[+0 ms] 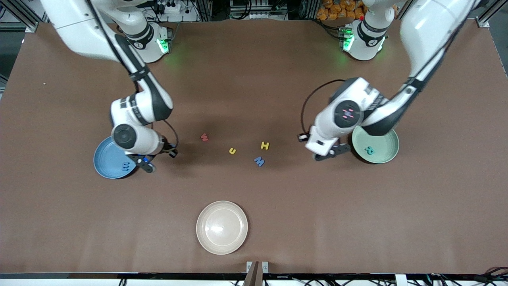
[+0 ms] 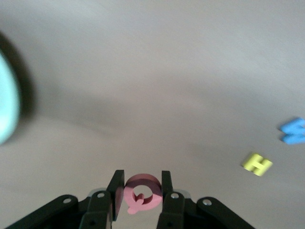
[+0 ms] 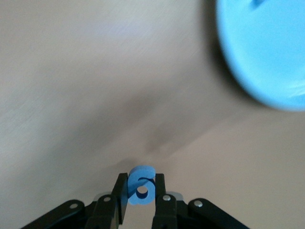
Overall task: Sort upper and lower case letters into plates
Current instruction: 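Carry the Q to the green plate while the right gripper carries 6 to blue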
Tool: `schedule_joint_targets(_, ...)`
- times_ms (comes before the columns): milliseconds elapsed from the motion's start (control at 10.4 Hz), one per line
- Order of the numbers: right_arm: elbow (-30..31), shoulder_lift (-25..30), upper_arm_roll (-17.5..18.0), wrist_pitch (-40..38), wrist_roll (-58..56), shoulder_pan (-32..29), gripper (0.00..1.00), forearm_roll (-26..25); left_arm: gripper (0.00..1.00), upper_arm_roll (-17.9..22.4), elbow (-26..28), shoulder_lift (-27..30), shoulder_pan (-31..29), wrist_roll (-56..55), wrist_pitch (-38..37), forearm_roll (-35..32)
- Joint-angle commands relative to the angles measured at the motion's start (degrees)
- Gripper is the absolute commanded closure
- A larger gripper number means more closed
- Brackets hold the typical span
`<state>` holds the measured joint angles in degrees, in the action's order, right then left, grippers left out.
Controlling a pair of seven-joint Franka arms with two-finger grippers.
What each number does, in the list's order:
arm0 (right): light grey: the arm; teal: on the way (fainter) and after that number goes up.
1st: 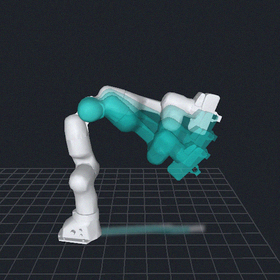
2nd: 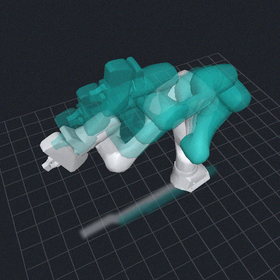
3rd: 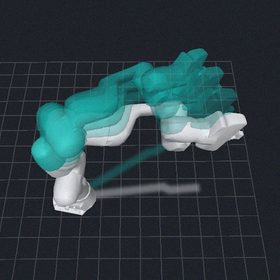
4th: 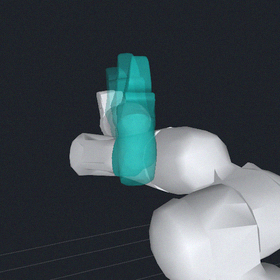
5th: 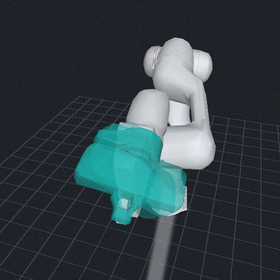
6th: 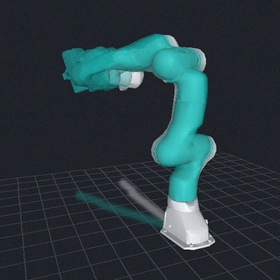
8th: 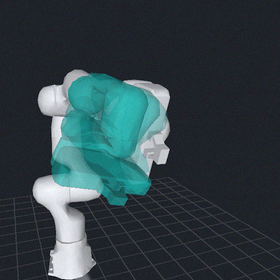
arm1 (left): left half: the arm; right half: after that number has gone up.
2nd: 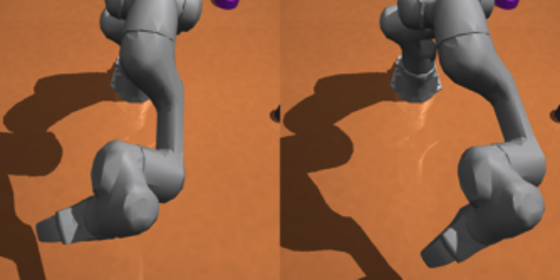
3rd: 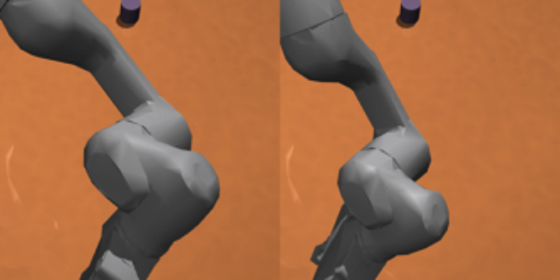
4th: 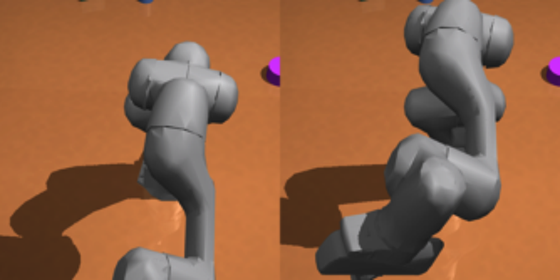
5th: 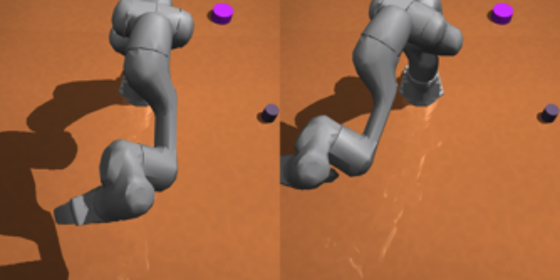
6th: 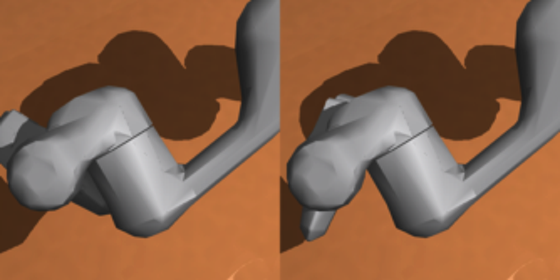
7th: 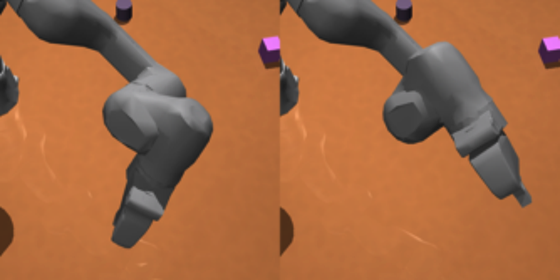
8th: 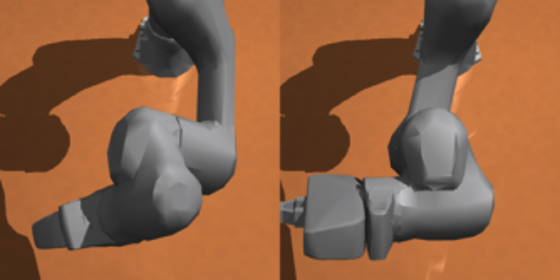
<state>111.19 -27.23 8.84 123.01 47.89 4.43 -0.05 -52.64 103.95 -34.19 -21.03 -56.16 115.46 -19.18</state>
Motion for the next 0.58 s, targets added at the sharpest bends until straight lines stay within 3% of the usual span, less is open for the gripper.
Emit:
schedule_joint_targets(0, -4.5, 0.6, 0.8, -8.1, -12.2, -7.0, 0.85, -0.4, 1.0, -4.0, 1.5, 0.9, -10.6, 7.4, -2.9, -1.2)
schedule_joint_targets(483, -6.3, -0.7, 0.5, -8.1, -30.2, -15.9, 0.84, -6.3, 1.0, -3.0, 5.2, -1.7, -19.7, 15.2, -2.3, -2.1)
